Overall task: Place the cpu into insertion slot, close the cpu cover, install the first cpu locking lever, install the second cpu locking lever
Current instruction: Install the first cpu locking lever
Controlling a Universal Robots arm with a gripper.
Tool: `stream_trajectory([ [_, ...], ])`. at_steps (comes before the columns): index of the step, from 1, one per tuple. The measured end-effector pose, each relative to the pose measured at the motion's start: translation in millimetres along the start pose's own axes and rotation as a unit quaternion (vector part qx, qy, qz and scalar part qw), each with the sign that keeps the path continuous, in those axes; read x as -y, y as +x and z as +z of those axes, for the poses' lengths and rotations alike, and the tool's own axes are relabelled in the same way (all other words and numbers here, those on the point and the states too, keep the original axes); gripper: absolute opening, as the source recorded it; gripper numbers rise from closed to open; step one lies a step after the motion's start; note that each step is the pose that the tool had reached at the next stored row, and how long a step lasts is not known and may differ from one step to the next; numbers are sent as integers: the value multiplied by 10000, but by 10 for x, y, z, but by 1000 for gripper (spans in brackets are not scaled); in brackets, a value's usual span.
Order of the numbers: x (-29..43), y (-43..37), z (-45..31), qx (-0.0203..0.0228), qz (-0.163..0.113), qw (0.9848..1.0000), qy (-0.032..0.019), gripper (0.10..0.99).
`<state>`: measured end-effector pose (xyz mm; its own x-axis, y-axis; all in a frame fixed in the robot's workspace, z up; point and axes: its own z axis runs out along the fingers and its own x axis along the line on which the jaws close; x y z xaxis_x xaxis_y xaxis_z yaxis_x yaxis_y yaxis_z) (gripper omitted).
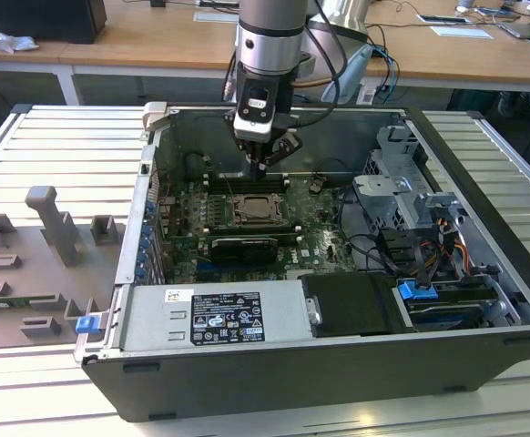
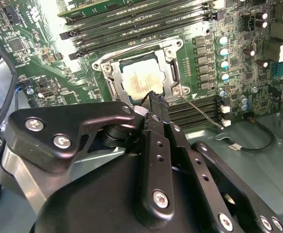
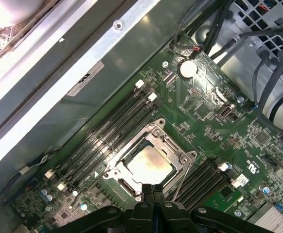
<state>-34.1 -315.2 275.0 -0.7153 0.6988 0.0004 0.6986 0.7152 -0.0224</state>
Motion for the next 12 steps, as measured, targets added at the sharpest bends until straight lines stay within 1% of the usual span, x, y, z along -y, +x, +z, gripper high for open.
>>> stream_trajectory([
  [12,0,0,0,6,-282,9996,0,106],
])
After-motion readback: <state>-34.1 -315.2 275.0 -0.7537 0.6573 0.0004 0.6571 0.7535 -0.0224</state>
